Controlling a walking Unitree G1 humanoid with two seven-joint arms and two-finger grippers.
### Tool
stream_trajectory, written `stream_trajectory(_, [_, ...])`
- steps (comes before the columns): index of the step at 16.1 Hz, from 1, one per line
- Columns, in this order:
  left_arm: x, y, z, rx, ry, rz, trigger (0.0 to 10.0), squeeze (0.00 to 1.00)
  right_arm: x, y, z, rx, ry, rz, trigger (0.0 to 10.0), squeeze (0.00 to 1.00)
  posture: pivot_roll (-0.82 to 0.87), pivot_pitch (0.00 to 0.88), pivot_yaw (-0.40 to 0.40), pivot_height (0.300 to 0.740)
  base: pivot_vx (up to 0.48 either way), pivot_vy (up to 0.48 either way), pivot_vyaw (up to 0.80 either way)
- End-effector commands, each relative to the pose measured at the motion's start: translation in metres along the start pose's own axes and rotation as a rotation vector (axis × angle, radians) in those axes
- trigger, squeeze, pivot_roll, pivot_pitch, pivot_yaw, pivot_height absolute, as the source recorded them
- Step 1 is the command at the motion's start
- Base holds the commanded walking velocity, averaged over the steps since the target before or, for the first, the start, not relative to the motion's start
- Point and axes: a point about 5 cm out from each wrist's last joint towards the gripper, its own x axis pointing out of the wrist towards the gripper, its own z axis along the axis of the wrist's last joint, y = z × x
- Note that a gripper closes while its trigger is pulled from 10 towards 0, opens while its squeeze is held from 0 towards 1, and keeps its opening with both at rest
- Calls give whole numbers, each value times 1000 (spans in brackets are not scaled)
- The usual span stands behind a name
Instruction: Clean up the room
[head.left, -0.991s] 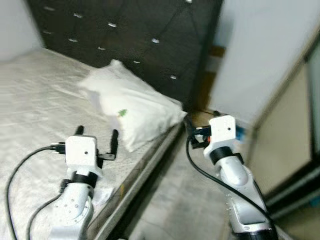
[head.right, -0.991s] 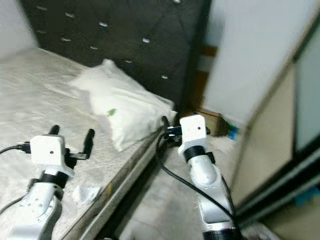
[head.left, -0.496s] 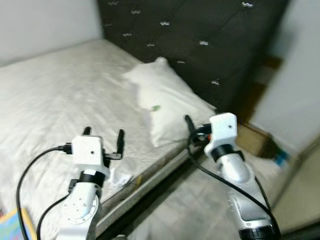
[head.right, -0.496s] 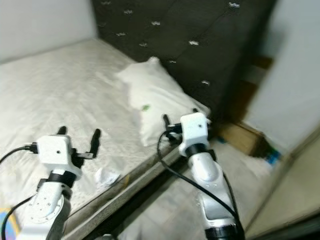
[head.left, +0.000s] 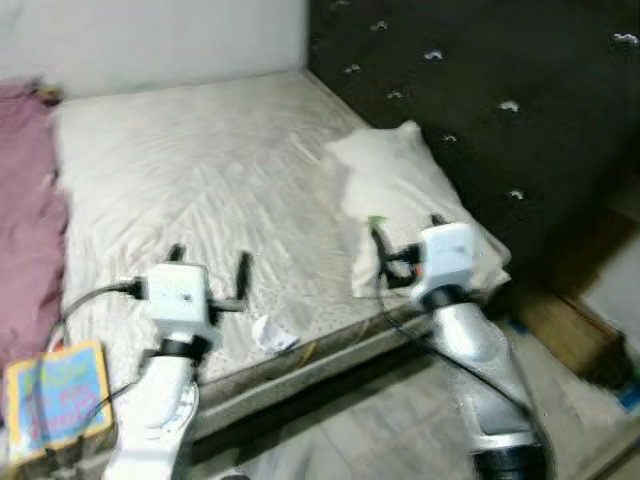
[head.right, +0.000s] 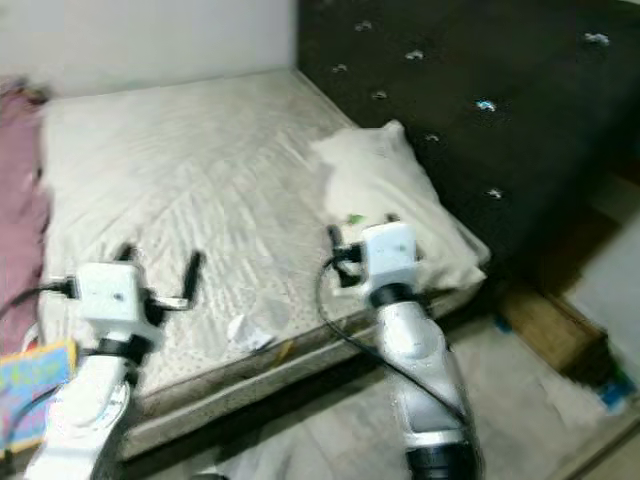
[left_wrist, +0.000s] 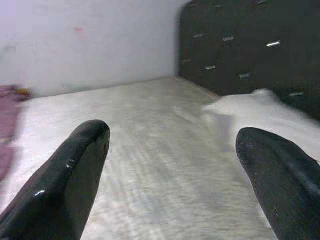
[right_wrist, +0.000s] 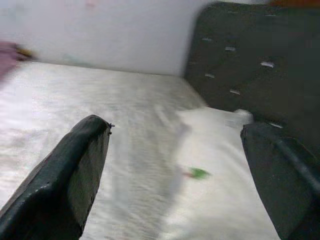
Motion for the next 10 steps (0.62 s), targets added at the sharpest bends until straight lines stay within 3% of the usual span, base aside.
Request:
stream_trajectory(1, [0, -6, 1, -5, -11, -18, 10000, 0, -2, -5, -1, -16, 1, -5, 10000, 0, 52, 56, -95, 740, 0, 0, 800])
stream_trajectory(10, [5, -4, 3, 12, -41, 19, 10000, 0, 3, -3, 0, -4, -20, 14, 10000, 0, 60, 38, -99, 740, 0, 0, 800])
